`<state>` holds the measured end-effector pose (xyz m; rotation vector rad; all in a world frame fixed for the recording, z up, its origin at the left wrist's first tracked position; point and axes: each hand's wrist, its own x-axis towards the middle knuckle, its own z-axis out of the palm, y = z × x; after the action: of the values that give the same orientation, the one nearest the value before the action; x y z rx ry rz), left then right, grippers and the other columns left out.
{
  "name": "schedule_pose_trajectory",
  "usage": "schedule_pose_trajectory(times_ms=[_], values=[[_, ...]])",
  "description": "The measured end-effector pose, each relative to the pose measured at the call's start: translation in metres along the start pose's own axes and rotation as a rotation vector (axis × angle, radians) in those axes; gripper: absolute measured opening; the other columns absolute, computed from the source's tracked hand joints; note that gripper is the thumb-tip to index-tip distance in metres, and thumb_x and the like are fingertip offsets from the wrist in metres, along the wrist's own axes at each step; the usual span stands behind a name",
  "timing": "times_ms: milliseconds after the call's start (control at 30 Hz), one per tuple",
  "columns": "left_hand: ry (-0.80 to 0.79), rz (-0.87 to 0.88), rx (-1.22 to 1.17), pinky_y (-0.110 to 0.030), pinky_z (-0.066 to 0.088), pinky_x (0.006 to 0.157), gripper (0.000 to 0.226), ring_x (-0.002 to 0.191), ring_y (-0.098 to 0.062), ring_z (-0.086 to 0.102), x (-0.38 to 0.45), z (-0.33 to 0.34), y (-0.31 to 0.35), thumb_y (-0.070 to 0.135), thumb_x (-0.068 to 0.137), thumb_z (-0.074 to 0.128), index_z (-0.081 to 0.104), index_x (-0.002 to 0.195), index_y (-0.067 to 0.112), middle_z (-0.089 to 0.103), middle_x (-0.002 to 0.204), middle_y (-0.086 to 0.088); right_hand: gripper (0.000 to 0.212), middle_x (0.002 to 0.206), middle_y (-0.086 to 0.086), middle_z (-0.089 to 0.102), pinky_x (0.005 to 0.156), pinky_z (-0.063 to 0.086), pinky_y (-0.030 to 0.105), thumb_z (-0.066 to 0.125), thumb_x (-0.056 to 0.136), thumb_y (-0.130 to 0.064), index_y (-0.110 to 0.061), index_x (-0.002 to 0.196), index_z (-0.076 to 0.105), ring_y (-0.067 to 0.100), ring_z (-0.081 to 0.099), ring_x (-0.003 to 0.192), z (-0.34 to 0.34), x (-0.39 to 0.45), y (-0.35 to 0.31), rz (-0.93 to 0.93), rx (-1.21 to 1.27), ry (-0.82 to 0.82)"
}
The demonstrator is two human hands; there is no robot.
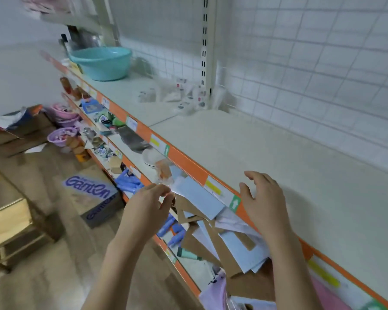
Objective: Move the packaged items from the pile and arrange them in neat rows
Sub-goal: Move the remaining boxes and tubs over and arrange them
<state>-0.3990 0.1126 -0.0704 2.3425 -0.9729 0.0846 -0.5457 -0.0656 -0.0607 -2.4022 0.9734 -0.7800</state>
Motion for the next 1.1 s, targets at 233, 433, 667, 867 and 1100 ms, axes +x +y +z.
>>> schedule_pose_trajectory(times_ms=[233, 433, 667, 867, 1100], values=[[0.071, -0.030, 0.001, -0.022, 0.037, 0.066, 0.024, 0.079, -0.008, 0.051, 0.107, -0.019, -0.053, 0.027, 0.091, 0.053, 0.064, 0.110, 0.016, 0.063, 0.102, 0.002, 0.034, 0.121, 0.004, 0.057, 0.090, 0.033, 0.024, 0.050, 0.092, -0.021, -0.012, 0.125, 0.053, 0.021, 0.047, 0.113, 0.059, 0.091, -0.042, -0.021, -0.028, -0.071], [0.051, -0.010, -0.046, -0.022, 0.039, 0.066, 0.020, 0.082, -0.009, 0.054, 0.173, -0.009, -0.096, 0.025, 0.090, 0.055, 0.065, 0.105, 0.016, 0.065, 0.097, 0.003, 0.035, 0.126, -0.001, 0.054, 0.094, 0.035, 0.025, 0.047, 0.094, -0.024, -0.015, 0.128, 0.050, 0.016, 0.043, 0.118, 0.097, 0.139, -0.059, 0.026, -0.093, -0.108], [-0.016, 0.165, -0.122, -0.028, 0.045, 0.071, 0.019, 0.083, -0.016, 0.058, 0.285, -0.008, -0.127, 0.024, 0.088, 0.057, 0.066, 0.102, 0.014, 0.063, 0.093, 0.002, 0.037, 0.126, 0.006, 0.053, 0.096, 0.032, 0.029, 0.050, 0.092, -0.021, -0.011, 0.127, 0.050, 0.024, 0.044, 0.116, 0.144, 0.206, -0.087, 0.112, -0.198, -0.031], [-0.077, 0.268, -0.162, -0.026, 0.042, 0.073, 0.021, 0.087, -0.018, 0.058, 0.351, -0.014, -0.156, 0.024, 0.089, 0.057, 0.066, 0.104, 0.013, 0.064, 0.095, -0.001, 0.048, 0.134, 0.015, 0.042, 0.100, 0.026, 0.030, 0.054, 0.088, -0.011, -0.003, 0.132, 0.039, 0.032, 0.037, 0.122, 0.162, 0.310, -0.110, 0.095, -0.376, 0.058], [-0.129, 0.351, -0.207, -0.022, 0.039, 0.073, 0.025, 0.092, -0.017, 0.058, 0.385, -0.007, -0.168, 0.026, 0.090, 0.053, 0.064, 0.110, 0.015, 0.064, 0.100, 0.000, 0.061, 0.136, 0.013, 0.036, 0.098, 0.033, 0.038, 0.054, 0.083, -0.006, -0.011, 0.140, 0.030, 0.030, 0.033, 0.122, 0.188, 0.363, -0.100, 0.104, -0.588, -0.037]])
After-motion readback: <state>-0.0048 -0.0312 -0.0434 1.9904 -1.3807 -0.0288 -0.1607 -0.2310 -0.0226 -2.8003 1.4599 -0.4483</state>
